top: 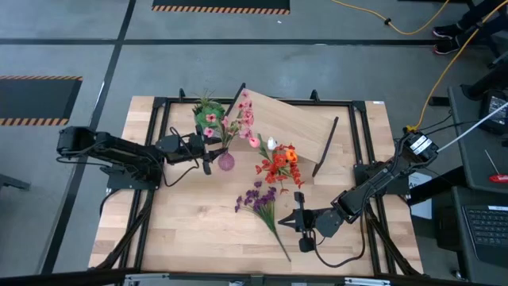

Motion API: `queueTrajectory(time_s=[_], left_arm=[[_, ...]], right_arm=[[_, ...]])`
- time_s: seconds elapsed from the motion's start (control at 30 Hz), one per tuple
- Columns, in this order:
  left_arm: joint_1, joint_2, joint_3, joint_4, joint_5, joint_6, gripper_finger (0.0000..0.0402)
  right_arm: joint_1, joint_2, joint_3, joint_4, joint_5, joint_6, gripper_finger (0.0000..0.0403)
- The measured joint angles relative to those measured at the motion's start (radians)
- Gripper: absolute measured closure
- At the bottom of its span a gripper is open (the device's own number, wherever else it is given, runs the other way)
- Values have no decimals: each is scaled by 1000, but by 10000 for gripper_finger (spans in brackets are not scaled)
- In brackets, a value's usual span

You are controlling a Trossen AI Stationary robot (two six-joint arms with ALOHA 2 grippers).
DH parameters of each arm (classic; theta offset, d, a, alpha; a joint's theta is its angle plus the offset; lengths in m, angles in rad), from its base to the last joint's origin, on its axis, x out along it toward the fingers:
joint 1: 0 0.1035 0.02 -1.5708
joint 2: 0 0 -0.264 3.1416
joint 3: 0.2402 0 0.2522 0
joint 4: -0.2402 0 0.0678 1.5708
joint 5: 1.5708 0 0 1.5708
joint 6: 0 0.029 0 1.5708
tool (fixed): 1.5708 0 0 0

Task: Pick and place flowers into a vace then onto a shelf
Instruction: Put the purple flowers into the pink vase

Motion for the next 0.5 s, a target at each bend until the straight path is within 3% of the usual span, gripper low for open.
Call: queueTrajectory(time_s=[0.2,0.5], left_arm=[[-51,-119,44,-242,-69,29,236],[-202,-292,276,-928,-291,34,235]], right_arm=[[0,0,0,0,0,-5,389],[-33,0,0,0,1,-8,389]])
